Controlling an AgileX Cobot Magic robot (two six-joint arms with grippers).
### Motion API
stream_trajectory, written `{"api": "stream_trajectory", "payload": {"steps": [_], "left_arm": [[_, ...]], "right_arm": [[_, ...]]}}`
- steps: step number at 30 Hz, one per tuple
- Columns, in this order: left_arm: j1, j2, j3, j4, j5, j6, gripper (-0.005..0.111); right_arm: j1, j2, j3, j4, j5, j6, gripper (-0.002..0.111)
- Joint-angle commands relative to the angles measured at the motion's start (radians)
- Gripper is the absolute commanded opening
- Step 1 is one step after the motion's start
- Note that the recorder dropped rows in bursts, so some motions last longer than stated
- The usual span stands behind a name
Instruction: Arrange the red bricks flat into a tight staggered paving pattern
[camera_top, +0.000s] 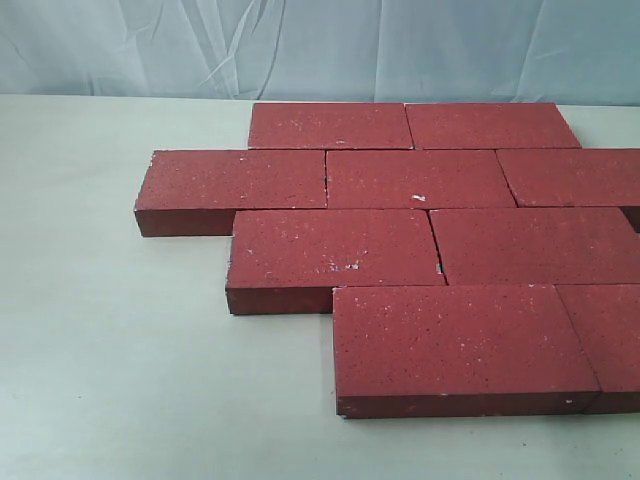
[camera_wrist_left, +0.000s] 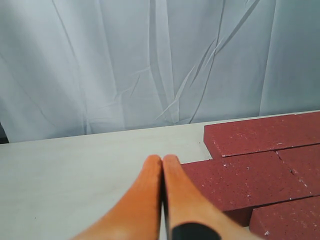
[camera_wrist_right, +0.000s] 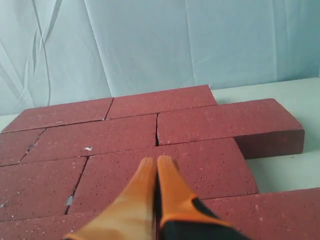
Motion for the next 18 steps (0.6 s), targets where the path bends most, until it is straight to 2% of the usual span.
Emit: {"api": "stream_trajectory", "payload": {"steps": [1,6,18], "left_arm": [[-0.006,-0.009,0.003,-0.005,-0.006,-0.005,0.000],[-0.006,-0.009,0.003,-0.005,-0.006,-0.005,0.000],[-0.006,-0.009,0.003,-0.005,-0.006,-0.005,0.000]], "right_arm": [[-0.006,-0.008,0.004,-0.022,0.086,0.000,-0.001],[-0.006,-0.008,0.004,-0.026,0.148,-0.048,-0.001],[-0.006,-0.008,0.004,-0.026,0.137,-0.162,-0.001]]}}
